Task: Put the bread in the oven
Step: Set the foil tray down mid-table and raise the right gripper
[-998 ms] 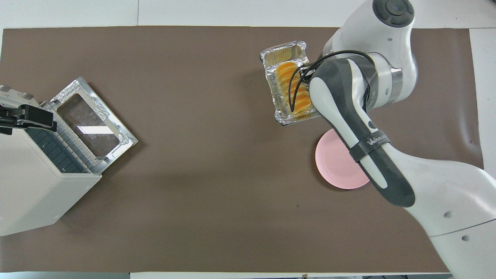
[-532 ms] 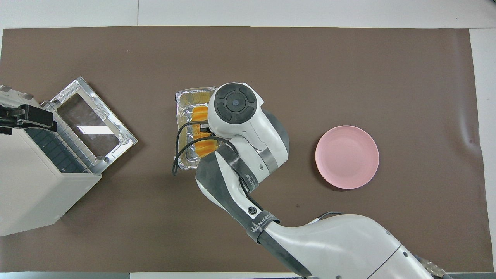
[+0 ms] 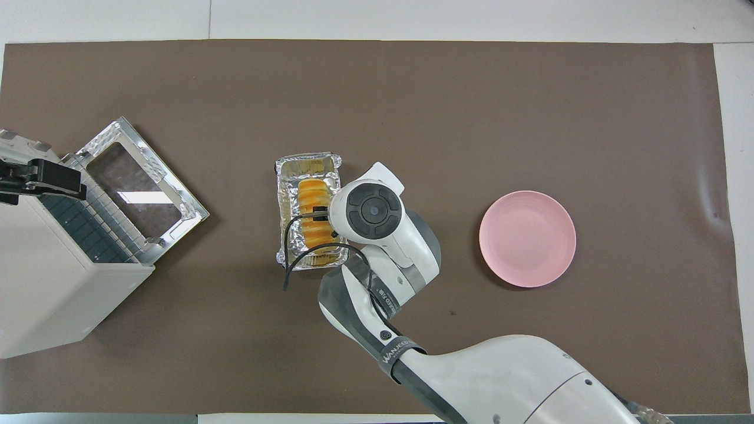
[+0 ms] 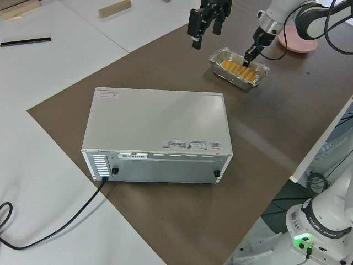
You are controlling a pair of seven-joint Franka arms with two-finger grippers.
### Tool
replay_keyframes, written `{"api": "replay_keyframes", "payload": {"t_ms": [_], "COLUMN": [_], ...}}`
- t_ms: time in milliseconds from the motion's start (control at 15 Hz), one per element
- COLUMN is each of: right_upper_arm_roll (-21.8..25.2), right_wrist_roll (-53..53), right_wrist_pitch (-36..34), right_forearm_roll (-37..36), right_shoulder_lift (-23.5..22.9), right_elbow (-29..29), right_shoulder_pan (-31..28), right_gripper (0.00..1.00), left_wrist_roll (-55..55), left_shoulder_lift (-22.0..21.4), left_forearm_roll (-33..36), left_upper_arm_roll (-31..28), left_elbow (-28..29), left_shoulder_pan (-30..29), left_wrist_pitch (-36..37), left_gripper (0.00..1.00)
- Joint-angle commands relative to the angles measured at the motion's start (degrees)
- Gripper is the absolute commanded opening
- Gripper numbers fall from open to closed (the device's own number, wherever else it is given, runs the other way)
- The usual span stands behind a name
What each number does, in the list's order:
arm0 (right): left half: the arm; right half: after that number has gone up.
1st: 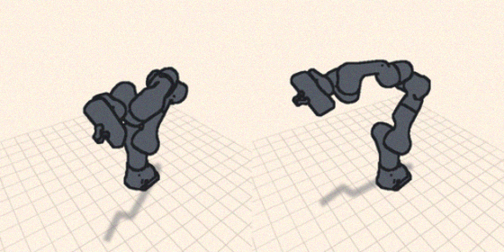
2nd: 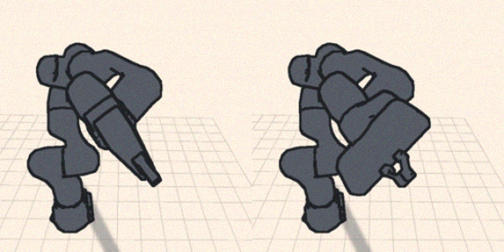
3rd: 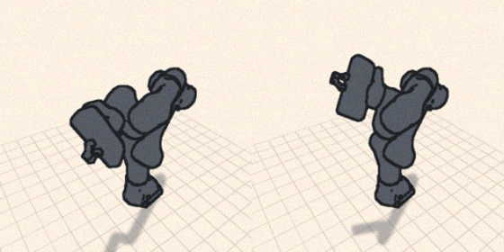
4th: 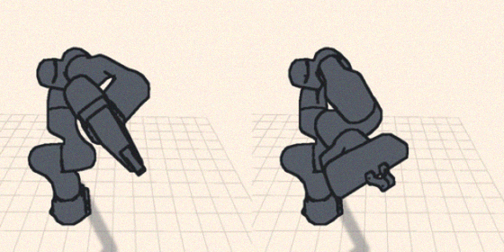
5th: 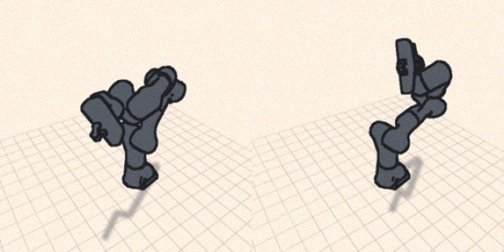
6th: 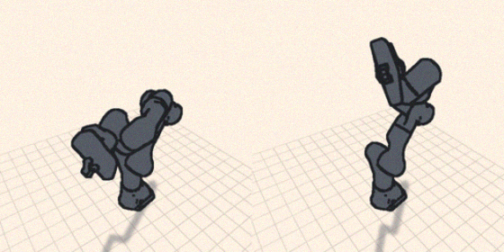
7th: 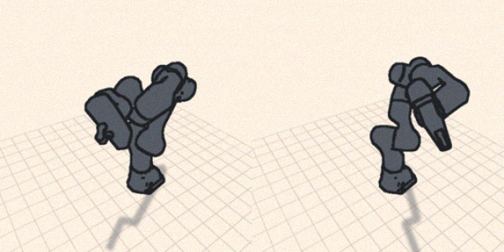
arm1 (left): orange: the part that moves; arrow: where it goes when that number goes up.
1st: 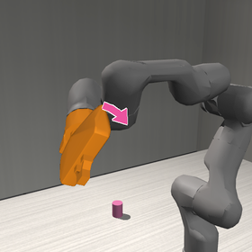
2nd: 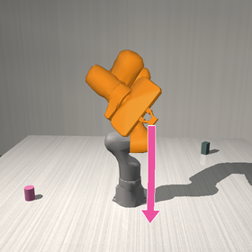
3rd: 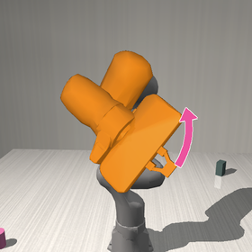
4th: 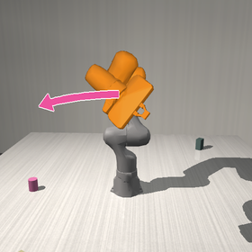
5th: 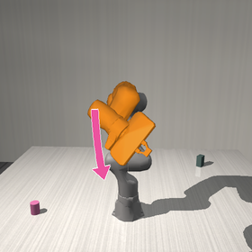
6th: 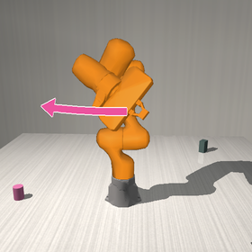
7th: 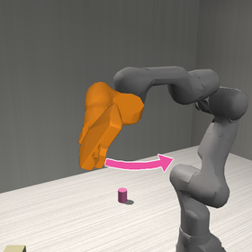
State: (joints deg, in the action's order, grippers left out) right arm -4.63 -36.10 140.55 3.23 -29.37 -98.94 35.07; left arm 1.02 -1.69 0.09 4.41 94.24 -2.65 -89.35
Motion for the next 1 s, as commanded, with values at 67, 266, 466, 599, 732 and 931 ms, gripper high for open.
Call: {"api": "replay_keyframes", "payload": {"t_ms": [67,266,466,599,732,931], "right_upper_arm_roll": [0.06,0.41,0.58,0.58,0.67,0.67], "right_wrist_roll": [-3.17,-4.42,-3.54,0.83,8.2,21.64], "right_wrist_pitch": [-0.61,-9.98,-18.98,-21.18,-23.64,-26.63], "right_forearm_roll": [-0.86,-0.6,-0.24,-0.24,-0.33,-0.77], "right_shoulder_lift": [2.56,4.49,6.77,9.49,11.95,13.89], "right_elbow": [-1.61,2.5,7.08,7.01,6.92,6.83], "right_shoulder_pan": [0.0,-0.96,-5.96,-9.47,-13.86,-20.72], "right_gripper": [1.0,1.0,1.0,1.0,1.0,1.0], "left_wrist_roll": [-0.4,-0.4,-0.4,-0.4,-0.4,-0.4], "left_shoulder_lift": [-1.48,-1.48,-1.48,-1.48,-1.48,-1.48], "left_forearm_roll": [-0.97,-0.97,-0.97,-0.97,-0.97,-0.97], "left_upper_arm_roll": [-0.19,-0.19,-0.19,-0.19,-0.19,-0.19], "left_elbow": [1.21,1.21,1.21,1.21,1.21,1.21], "left_shoulder_pan": [-0.26,-0.26,-0.26,-0.26,-0.26,-0.26], "left_wrist_pitch": [0.23,0.32,0.23,0.23,0.32,0.23], "left_gripper": [1.0,1.0,1.0,1.0,1.0,1.0]}}
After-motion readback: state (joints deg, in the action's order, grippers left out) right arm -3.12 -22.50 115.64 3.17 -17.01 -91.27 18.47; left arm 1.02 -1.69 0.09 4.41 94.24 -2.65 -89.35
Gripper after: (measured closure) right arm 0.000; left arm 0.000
